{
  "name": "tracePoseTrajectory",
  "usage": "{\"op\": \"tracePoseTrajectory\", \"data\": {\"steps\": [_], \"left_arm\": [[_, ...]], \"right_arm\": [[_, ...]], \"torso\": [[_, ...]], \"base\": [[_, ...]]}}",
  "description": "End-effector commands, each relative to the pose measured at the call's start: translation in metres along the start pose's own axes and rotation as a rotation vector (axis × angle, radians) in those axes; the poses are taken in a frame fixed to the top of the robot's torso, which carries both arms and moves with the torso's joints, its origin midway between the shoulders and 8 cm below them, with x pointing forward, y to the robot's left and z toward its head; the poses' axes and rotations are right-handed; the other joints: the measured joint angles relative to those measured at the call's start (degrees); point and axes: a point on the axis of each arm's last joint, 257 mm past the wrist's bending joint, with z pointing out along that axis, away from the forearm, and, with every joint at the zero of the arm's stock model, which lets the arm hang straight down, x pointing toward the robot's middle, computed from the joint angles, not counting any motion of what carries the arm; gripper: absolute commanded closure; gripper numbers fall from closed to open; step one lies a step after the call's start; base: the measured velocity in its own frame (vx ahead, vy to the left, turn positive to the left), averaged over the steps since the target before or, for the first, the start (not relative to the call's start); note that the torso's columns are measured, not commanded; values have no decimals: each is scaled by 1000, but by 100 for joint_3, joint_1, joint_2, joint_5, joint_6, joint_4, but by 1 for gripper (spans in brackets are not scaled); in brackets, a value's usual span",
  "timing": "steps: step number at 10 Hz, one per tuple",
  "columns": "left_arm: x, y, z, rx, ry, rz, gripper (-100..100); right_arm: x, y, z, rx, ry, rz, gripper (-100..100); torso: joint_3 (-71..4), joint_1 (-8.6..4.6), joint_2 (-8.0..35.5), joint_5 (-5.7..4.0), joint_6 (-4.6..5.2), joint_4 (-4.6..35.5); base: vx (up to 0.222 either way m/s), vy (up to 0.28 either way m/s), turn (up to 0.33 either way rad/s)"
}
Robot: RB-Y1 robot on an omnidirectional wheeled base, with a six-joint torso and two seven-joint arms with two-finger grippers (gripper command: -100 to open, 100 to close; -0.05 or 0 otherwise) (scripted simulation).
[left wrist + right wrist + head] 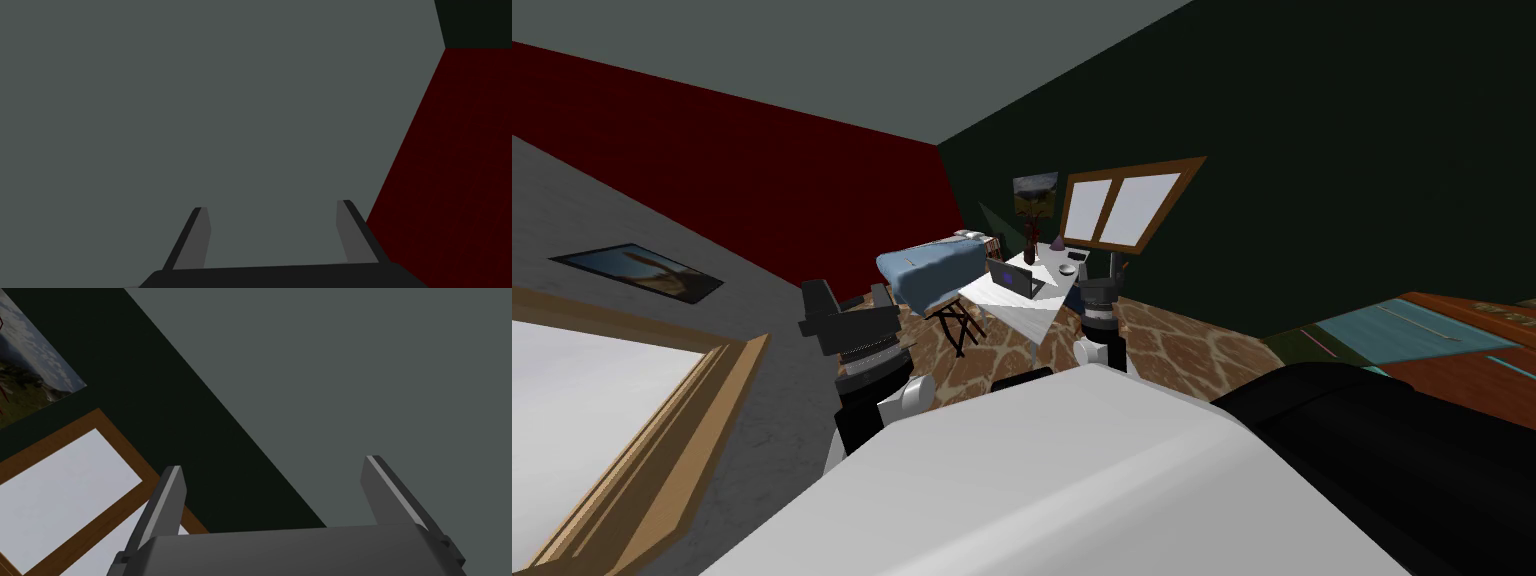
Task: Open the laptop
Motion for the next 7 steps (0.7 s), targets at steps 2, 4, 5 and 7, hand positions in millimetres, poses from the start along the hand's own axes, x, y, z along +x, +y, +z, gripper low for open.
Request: {"op": "tracePoseTrajectory", "data": {"steps": [2,4,5,7], "left_arm": [[0,0,0,0,0,0,0],[0,0,0,0,0,0,0],[0,0,0,0,0,0,0],[0,0,0,0,0,0,0]], "right_arm": [[0,0,0,0,0,0,0],[0,0,0,0,0,0,0],[0,0,0,0,0,0,0],[0,0,0,0,0,0,0]], "torso": [[-1200,0,597,0,0,600],[-2850,0,1422,0,0,1424],[-3692,0,1845,0,0,1846],[-5381,0,2693,0,0,2691]], "base": [[0,0,0],[0,0,0],[0,0,0],[0,0,0]]}}
